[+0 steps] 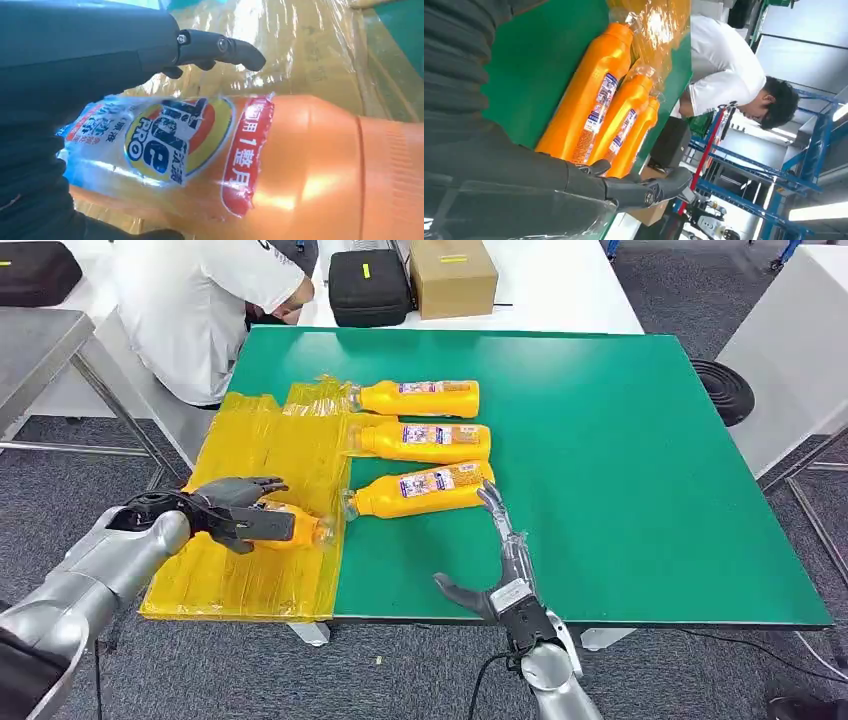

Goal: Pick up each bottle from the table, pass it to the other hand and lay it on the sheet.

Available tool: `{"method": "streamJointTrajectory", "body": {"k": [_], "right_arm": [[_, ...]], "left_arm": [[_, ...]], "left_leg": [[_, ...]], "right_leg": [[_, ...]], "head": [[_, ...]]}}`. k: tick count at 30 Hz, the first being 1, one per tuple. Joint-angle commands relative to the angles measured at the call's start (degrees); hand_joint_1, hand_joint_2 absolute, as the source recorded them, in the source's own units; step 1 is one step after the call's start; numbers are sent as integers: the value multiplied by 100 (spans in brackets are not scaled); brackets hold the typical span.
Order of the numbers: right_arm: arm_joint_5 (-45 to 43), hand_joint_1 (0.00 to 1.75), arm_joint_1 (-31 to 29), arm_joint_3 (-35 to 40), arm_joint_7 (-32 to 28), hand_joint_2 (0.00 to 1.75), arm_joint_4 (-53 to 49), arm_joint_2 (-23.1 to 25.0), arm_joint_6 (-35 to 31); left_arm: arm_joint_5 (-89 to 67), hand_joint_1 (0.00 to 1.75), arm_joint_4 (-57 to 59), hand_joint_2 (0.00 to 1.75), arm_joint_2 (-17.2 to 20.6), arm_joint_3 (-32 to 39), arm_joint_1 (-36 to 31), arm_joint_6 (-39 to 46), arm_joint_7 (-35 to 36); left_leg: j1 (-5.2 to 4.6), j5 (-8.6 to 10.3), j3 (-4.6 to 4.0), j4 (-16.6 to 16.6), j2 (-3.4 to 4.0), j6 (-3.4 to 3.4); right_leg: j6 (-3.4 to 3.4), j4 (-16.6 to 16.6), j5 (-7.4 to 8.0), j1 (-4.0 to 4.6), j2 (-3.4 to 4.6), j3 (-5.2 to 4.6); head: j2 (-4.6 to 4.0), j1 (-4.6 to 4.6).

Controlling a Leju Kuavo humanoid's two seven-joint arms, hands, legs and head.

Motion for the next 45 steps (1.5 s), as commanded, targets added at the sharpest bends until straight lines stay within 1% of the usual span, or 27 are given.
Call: {"method": "streamJointTrajectory", "body": {"k": [1, 2, 3, 4, 5, 6, 7, 8, 11, 12, 18, 20, 22, 23, 24, 27, 28, 29, 30, 31, 32, 33, 34, 38, 39, 40, 45], "right_arm": [[-39, 0, -69, -55, -5, 175, 241, -61, 23], [-44, 0, -75, -60, -5, 175, 253, -59, 30], [-54, 0, -68, -58, -5, 175, 246, -65, 29], [-65, 0, -63, -44, -5, 175, 235, -83, 24], [-88, 0, -65, -32, -5, 175, 227, -92, 24], [-111, 0, -70, -31, -5, 175, 223, -98, 18], [-132, 0, -89, -50, -5, 175, 243, -92, 17], [-140, 0, -104, -67, -5, 175, 253, -91, 24], [-148, 0, -182, -113, -5, 175, 317, -79, 47], [-148, 0, -190, -117, -5, 175, 324, -77, 50], [-137, 0, -193, -125, -5, 175, 327, -67, 56], [-137, 0, -193, -125, -5, 175, 327, -67, 56], [-156, 0, -205, -126, -5, 175, 313, -82, 37], [-173, 0, -217, -140, -5, 175, 311, -83, 25], [-188, 0, -207, -155, -5, 175, 305, -83, 22], [-200, 0, -122, -152, -5, 175, 242, -93, 10], [-200, 0, -105, -135, -5, 175, 231, -97, 26], [-190, 0, -74, -119, -5, 175, 211, -94, 19], [-150, 0, -48, -134, -5, 175, 208, -66, 26], [-115, 0, -11, -145, -5, 175, 183, -43, 9], [-34, 0, 38, -199, -5, 175, 150, 8, 42], [30, 0, 48, -238, -5, 175, 152, 45, 100], [91, 0, 43, -275, -5, 175, 175, 86, 143], [116, 0, -23, -268, -5, 175, 275, 94, 201], [134, 0, -47, -249, -5, 175, 317, 85, 227], [136, 0, -50, -247, -5, 175, 338, 87, 220], [257, 0, 37, -274, -5, 175, 308, 145, 232]], "left_arm": [[290, 0, -503, 175, 704, -640, -189, -397, -89], [382, 0, -568, 175, 785, -768, -199, -518, -90], [462, 0, -706, 175, 946, -893, -198, -621, -136], [607, 0, -929, 175, 1185, -1013, -206, -834, -285], [731, 0, -1144, 175, 1388, -1102, -233, -997, -319], [834, 0, -1381, 175, 1587, -1195, -297, -1146, -375], [1050, 0, -1615, 175, 1755, -1252, -391, -1372, -387], [1126, 0, -1736, 175, 1820, -1302, -472, -1465, -358], [1335, 0, -1820, 175, 1771, -1389, -702, -1661, -281], [1342, 0, -1815, 175, 1752, -1395, -716, -1674, -266], [1371, 0, -1777, 175, 1732, -1473, -708, -1631, -245], [1371, 0, -1777, 175, 1732, -1473, -708, -1631, -245], [1445, 0, -1786, 175, 1746, -1572, -839, -1634, -280], [1533, 0, -1786, 175, 1748, -1590, -909, -1679, -292], [1643, 0, -1771, 175, 1734, -1546, -929, -1672, -296], [2107, 0, -1718, 175, 1639, -1209, -689, -1238, -293], [2315, 0, -1736, 175, 1570, -1007, -516, -892, -583], [2494, 0, -1675, 175, 1407, -737, -258, -375, -1077], [2769, 0, -1487, 175, 1142, -302, 15, -41, -1317], [2807, 0, -1349, 175, 952, -99, 151, 205, -1304], [2616, 0, -1232, 175, 628, 247, 373, 854, -1549], [2582, 0, -1130, 175, 434, 489, 485, 957, -1578], [2505, 0, -1118, 175, 305, 647, 603, 985, -1637], [2394, 0, -1292, 175, 276, 880, 989, 1112, -1771], [2390, 0, -1328, 175, 318, 876, 1058, 1023, -1808], [2389, 0, -1370, 175, 334, 914, 1108, 1037, -1825], [2636, 0, -1845, 175, 240, 1511, 1504, 1374, -2034]], "left_leg": [[4, -10, 17, -1, 19, -1], [4, -19, 35, 2, 18, -1], [2, -12, 26, -1, 11, 0], [5, -22, 41, 4, 18, 0], [4, -9, 18, 0, 10, 1], [9, -23, 33, 7, 27, 0], [12, -16, 18, 5, 27, 0], [12, -24, 23, 12, 31, 0], [15, -5, -4, 6, 14, -1], [16, -16, 14, 12, 12, 0], [11, -4, 6, 0, 7, 0], [14, -19, 33, 5, 10, 2], [13, -4, 7, 0, 1, -1], [14, -11, 20, 2, 6, 0], [14, -4, 3, 2, 2, -1], [16, -13, 18, 5, 4, 0], [14, -6, 11, 1, 5, 0], [9, -13, 36, -6, 7, 1], [8, -7, 23, -7, 5, 1], [4, -10, 48, -18, 1, 2], [6, -5, 29, -11, -2, 1], [3, -7, 52, -23, -13, 4], [3, -6, 42, -18, -13, 3], [-1, -10, 38, -10, -7, 4], [2, -6, 18, -6, 7, 1], [0, -14, 41, -12, 14, 2], [4, -10, 18, -6, 10, -4]], "right_leg": [[-10, -4, -4, 6, 11, 10], [-15, -1, -15, 8, 5, 28], [-12, -3, -11, 5, -1, 19], [-17, -1, -19, 9, 3, 33], [-10, -3, -9, 5, -2, 13], [-16, 1, -16, 11, 13, 25], [-12, -1, -8, 12, 17, 13], [-16, 6, -15, 12, 19, 16], [-10, 1, -4, 14, 2, -7], [-16, 7, -17, 15, -5, 8], [-8, -2, -5, 7, 1, 3], [-16, -1, -17, 13, -1, 32], [-9, -3, -6, 9, -5, 6], [-13, -2, -12, 12, -3, 19], [-10, -1, -6, 11, -5, 3], [-14, 1, -14, 14, -5, 19], [-10, -3, -8, 11, -3, 10], [-13, -8, -14, 8, -2, 33], [-10, -7, -9, 6, -2, 20], [-12, -16, -15, 3, -9, 45], [-9, -11, -11, 4, -10, 26], [-11, -22, -17, 2, -24, 52], [-10, -18, -15, 1, -22, 41], [-11, -12, -16, -1, -16, 38], [-8, -9, -7, 1, 1, 12], [-12, -15, -11, 1, 5, 35], [-9, -8, -8, 4, 2, 9]], "head": [[0, 0], [0, -2], [0, -2], [0, -2], [0, 0], [0, 0], [0, 2], [0, -2], [0, 2], [0, -2], [0, 0], [0, 0], [0, 0], [0, 2], [0, -2], [0, 0], [0, 0], [0, 0], [0, 0], [0, -2], [0, 2], [0, -2], [0, 0], [0, 0], [0, 2], [0, 0], [0, -2]]}}
